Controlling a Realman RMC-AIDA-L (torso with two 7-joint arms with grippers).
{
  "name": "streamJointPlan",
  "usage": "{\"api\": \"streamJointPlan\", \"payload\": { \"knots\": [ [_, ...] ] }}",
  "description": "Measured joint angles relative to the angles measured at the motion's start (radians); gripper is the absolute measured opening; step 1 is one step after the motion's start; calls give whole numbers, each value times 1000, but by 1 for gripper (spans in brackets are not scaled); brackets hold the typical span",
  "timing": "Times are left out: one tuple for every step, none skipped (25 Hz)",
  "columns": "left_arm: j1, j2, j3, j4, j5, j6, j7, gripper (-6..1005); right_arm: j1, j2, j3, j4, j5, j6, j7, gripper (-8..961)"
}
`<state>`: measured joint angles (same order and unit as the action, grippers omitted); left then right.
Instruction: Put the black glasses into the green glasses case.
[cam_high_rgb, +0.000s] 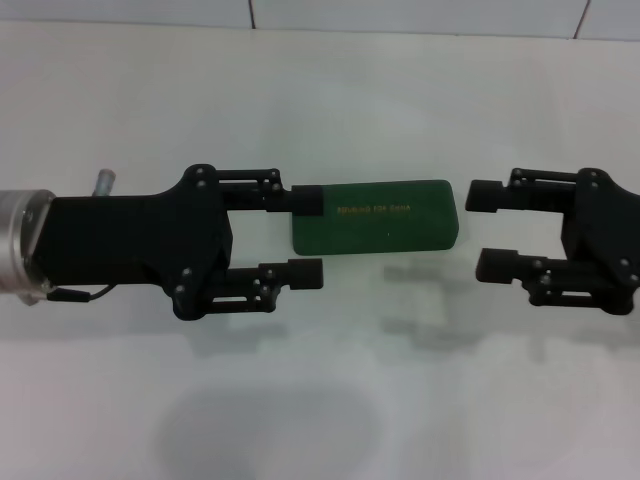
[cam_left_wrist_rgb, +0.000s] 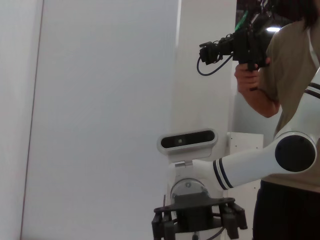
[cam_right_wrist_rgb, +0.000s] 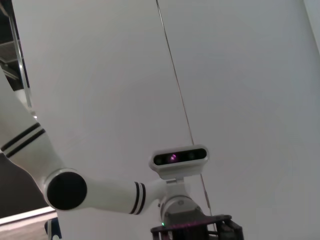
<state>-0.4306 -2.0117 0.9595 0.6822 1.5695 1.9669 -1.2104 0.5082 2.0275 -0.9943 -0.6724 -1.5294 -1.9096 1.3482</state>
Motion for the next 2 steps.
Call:
{"api": "streamJointPlan", "payload": {
  "knots": [
    [0,0,0,-2,-1,0,0,622,1,0,-6,-2,2,7,0,639],
    [0,0,0,-6,-3,0,0,622,2,0,-13,-5,3,16,-1,639]
  ]
}}
